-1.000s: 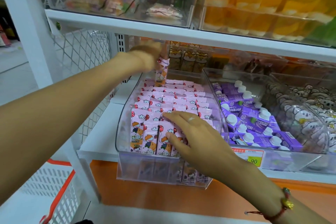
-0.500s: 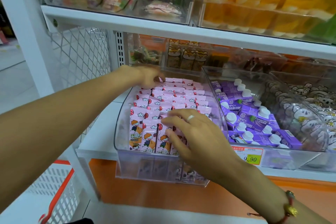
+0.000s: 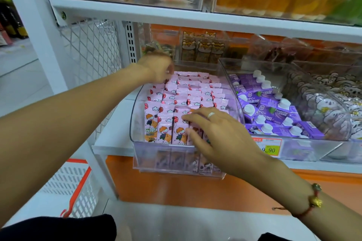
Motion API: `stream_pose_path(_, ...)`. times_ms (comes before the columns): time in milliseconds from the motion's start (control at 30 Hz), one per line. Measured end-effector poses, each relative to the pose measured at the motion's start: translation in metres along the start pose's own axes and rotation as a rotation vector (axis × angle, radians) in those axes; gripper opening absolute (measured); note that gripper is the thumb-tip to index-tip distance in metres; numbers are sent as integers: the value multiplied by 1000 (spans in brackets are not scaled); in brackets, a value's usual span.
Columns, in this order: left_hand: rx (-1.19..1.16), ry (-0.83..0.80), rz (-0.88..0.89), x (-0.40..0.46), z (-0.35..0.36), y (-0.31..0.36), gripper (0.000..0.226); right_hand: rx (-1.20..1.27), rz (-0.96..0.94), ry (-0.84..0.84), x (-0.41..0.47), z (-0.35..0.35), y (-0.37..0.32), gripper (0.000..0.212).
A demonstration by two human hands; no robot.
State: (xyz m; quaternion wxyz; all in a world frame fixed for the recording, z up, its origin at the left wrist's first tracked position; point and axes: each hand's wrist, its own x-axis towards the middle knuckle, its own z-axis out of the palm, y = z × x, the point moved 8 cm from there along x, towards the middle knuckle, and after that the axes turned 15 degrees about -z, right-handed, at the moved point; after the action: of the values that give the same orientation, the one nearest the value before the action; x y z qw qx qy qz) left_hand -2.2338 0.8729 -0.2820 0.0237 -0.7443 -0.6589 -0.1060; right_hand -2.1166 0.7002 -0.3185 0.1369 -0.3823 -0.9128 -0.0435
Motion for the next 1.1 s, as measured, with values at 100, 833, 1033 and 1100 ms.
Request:
stream_pose_path(100,-328,97,-127,-5,-16,-14,19,10,-7,3,0,-1,0,40)
stream_pose_path(833,-1653,88,-241,-181,-37,35,13,757,92,449,-12,-45,-13,30)
stream_pose_path(1033,-1479,74,-186,-188,-18,38,30,1425,458,404,-26,-4,18,47)
stream_pose_path(1100,-1351,43,-145,-190,-16,43,39,1533,475,450,-29,-3,21,47)
